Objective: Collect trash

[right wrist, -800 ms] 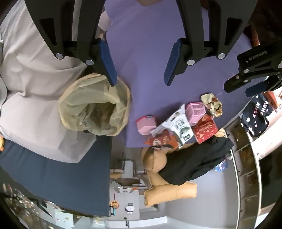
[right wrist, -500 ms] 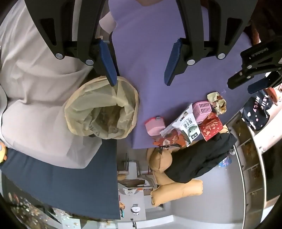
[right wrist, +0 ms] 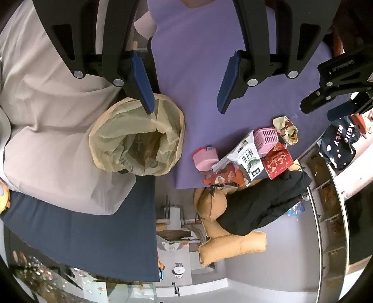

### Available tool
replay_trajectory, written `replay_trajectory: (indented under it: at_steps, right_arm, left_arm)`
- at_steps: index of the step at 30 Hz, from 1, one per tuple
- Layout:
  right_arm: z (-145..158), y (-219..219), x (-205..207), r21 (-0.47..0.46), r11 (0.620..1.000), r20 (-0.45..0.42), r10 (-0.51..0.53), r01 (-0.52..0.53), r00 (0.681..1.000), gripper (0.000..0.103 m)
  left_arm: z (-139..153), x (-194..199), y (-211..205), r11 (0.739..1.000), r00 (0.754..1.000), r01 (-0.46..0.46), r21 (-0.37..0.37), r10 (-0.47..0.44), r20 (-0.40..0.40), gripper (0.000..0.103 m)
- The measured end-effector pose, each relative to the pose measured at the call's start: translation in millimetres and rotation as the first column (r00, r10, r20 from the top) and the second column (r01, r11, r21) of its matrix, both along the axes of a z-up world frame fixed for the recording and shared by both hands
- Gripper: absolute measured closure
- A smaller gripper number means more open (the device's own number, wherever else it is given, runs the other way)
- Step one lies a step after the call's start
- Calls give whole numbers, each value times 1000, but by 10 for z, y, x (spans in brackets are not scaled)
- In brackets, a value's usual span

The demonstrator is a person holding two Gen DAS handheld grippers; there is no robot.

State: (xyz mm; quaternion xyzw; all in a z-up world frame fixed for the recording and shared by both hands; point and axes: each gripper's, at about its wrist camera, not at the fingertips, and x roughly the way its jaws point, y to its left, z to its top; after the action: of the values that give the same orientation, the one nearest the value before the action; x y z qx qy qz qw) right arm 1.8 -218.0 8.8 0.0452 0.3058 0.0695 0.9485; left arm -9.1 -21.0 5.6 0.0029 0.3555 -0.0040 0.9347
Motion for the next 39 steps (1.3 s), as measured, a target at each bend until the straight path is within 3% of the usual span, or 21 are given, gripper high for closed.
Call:
replay_trajectory:
  at_steps: [39]
  right_arm:
    - [-10,-18,-9,-6,1000,7,-2,2,1000,50]
  left_arm:
    - [22,28,21,1000,1000,-4,-4,4,-2,26]
